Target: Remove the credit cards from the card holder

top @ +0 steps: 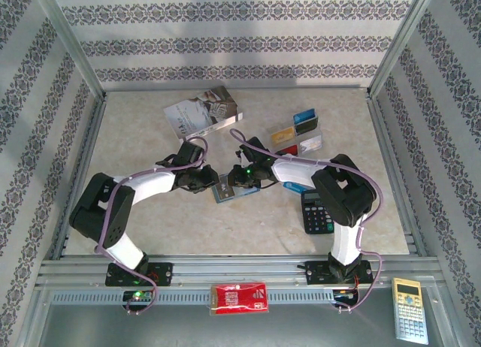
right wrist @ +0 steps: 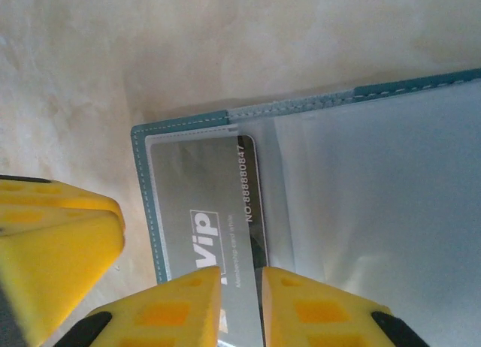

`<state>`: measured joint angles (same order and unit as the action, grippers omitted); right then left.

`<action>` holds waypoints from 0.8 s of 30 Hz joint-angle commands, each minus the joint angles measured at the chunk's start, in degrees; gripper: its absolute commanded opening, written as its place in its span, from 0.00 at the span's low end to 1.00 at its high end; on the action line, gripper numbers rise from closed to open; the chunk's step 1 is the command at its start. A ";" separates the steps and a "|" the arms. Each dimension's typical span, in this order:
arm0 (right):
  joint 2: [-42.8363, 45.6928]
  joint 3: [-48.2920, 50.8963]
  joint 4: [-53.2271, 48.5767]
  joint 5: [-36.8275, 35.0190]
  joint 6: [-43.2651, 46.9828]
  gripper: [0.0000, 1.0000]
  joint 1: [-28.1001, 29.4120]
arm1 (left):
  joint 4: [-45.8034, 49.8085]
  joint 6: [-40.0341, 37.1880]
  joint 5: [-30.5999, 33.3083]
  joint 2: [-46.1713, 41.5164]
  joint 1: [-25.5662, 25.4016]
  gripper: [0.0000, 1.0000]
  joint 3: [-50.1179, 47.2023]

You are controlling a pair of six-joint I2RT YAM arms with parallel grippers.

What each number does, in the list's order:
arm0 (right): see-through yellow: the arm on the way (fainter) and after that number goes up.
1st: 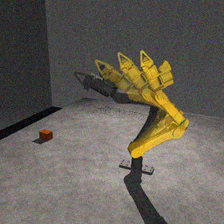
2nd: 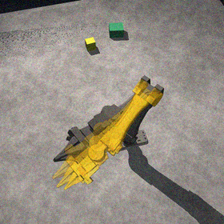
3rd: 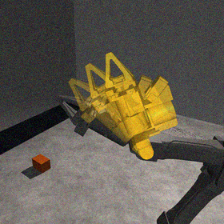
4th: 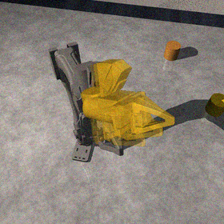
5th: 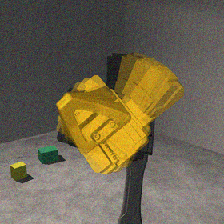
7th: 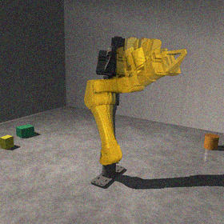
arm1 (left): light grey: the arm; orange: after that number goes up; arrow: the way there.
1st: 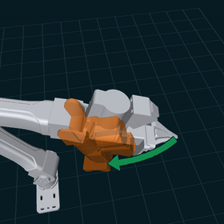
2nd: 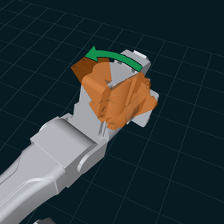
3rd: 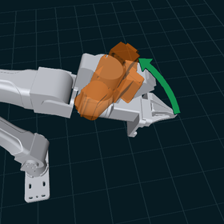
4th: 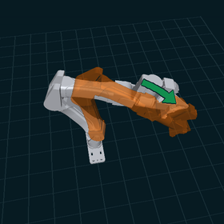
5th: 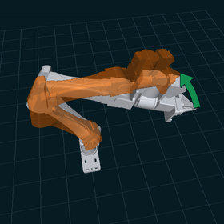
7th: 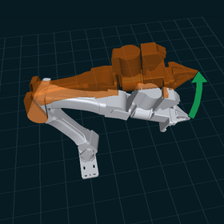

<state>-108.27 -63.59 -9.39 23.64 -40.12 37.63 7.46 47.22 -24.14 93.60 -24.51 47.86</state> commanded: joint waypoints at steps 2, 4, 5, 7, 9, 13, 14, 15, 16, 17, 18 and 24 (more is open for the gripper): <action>-1.54 -1.79 0.68 0.63 0.81 0.20 -0.39 | -0.20 -0.08 -1.96 2.30 0.34 0.14 1.08; -1.81 -1.76 0.68 0.19 0.42 0.19 -0.47 | -0.23 -0.17 -1.90 2.86 0.40 0.13 1.10; -2.02 -1.69 0.77 -0.07 0.30 0.19 -0.59 | -0.32 -0.28 -1.81 3.07 0.41 0.13 0.99; -2.20 -1.50 0.91 -0.34 0.05 0.19 -0.62 | -0.51 -0.18 -1.79 3.42 0.36 0.13 0.62; -2.45 -1.26 1.04 -0.78 -0.22 0.19 -0.59 | -0.48 -0.22 -1.54 3.90 0.39 0.12 0.27; -2.64 -0.56 1.32 -1.53 -0.70 0.19 -0.79 | -0.39 -0.18 -1.17 4.73 0.41 0.10 -0.16; -2.65 -0.25 1.67 -1.42 -0.96 0.19 -0.86 | -0.27 -0.18 -1.09 4.87 0.37 0.09 -0.27; -2.65 0.08 2.19 -1.04 -1.22 0.19 -0.94 | -0.24 -0.18 -0.91 5.05 0.39 0.09 -0.37; -2.73 0.33 2.80 -0.48 -1.56 0.18 -1.11 | -0.18 -0.19 -0.75 5.21 0.39 0.09 -0.47; -2.80 0.63 3.33 0.22 -1.82 0.17 -1.20 | -0.08 -0.24 -0.78 5.34 0.41 0.08 -0.43; -2.82 0.95 4.18 1.11 -2.01 0.17 -1.30 | 0.09 -0.32 -0.74 5.44 0.42 0.08 -0.40; -2.56 1.97 7.23 4.35 -2.55 0.14 -1.50 | 0.54 -0.73 -0.69 5.84 0.36 0.08 -0.39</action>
<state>-110.10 -62.37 -4.56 25.67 -42.04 36.47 6.76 47.20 -25.43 97.54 -24.51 47.90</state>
